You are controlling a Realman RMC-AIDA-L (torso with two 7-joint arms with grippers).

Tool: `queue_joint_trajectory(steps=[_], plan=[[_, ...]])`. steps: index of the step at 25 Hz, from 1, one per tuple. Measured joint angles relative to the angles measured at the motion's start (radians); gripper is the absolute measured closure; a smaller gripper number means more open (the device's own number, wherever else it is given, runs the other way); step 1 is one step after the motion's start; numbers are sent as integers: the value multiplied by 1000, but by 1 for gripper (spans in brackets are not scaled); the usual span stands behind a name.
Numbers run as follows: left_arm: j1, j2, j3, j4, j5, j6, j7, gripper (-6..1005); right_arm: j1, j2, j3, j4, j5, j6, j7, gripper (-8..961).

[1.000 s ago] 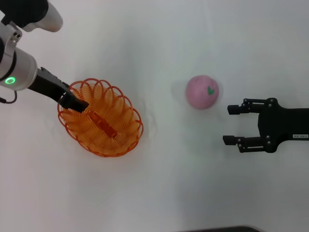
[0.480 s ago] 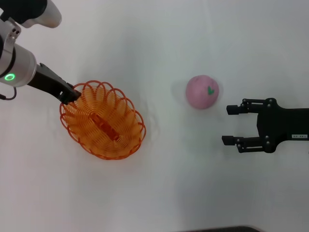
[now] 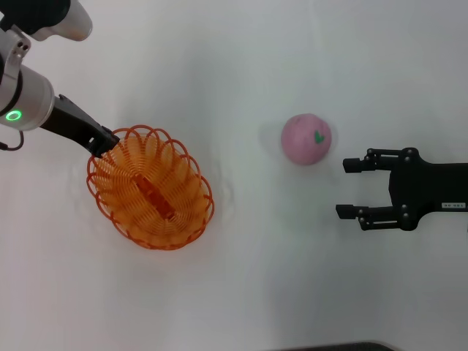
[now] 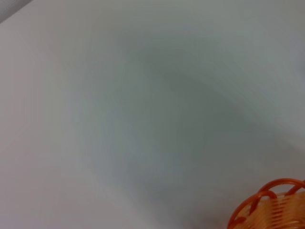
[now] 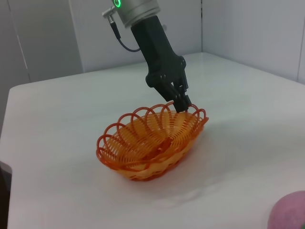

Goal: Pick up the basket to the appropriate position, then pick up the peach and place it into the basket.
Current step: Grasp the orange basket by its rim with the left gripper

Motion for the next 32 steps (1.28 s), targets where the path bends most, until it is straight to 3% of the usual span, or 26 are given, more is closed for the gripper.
queue_joint_trajectory(steps=[9,18,27,32], plan=[[-23,3,-10,29,0,67,-59,934,2,-2,6,0,2,0,0,155],[-88,10,-67,29,1,175,-121,965,6,-2,6,0,3,0,0,155],[-146,22,-201,20,1,270,-178,966,9,-2,6,1,1,4,0,155],[-169,31,-324,-1,-11,327,-210,966,9,-2,6,2,0,4,0,156]])
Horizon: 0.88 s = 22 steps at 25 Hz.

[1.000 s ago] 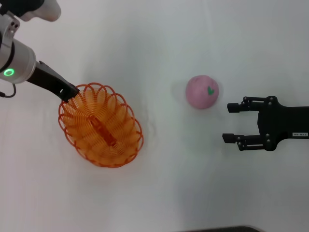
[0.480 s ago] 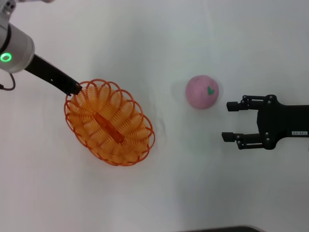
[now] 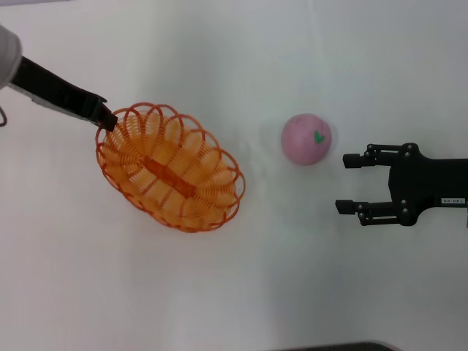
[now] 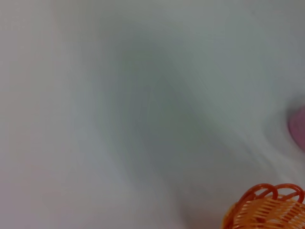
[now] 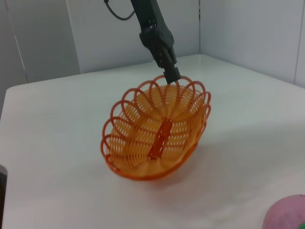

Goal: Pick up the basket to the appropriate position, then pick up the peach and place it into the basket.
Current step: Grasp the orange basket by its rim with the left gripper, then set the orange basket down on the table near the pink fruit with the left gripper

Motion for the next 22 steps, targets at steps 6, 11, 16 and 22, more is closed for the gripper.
queue_joint_trajectory(steps=[6,11,16,22], plan=[[-3,-1,-97,-19,-5,48,-16,965,0,-1,0,0,0,1,0,156],[16,-8,-136,-23,-49,63,-45,966,1,-2,0,-1,0,0,0,156],[56,-28,-144,-7,-85,39,-68,966,0,-3,1,-2,2,3,0,155],[116,-32,-140,-13,-141,-25,-107,965,-3,-3,4,-2,4,7,0,156]])
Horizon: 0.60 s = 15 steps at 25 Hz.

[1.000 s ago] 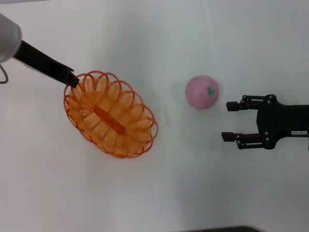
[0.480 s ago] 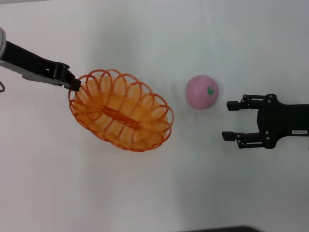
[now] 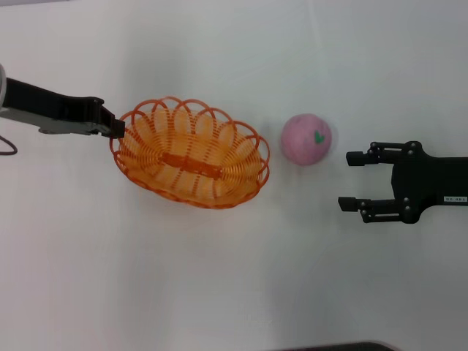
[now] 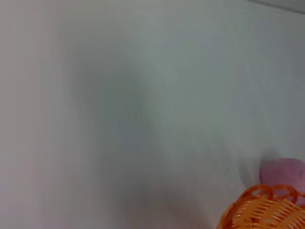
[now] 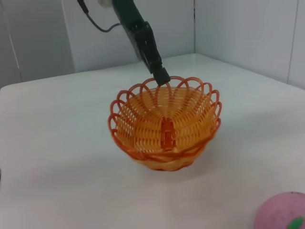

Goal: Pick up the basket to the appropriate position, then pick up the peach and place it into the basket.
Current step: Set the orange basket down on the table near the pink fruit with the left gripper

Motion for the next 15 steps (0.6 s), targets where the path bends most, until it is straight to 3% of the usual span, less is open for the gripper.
queue_joint_trajectory(steps=[15], plan=[[110,-8,36,-28,-115,-78,-72,965,-1,0,22,0,1,4,0,159]])
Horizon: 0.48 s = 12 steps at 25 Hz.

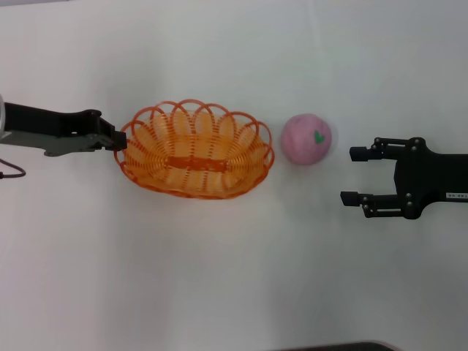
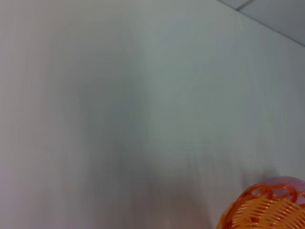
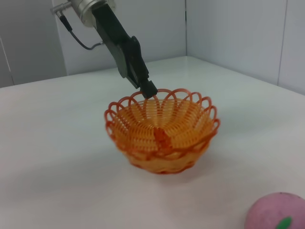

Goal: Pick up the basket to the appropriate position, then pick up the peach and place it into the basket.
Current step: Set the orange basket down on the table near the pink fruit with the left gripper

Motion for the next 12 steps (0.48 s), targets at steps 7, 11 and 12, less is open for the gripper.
queue_joint_trajectory(steps=[7,11,12], plan=[[36,-2,17,8,-32,-34,-9,966,-2,0,2,0,0,0,0,158],[81,-1,72,18,-69,-80,-27,966,-4,0,4,0,-1,4,0,158],[92,-1,86,20,-77,-90,-32,966,-4,0,4,0,-1,6,0,158]])
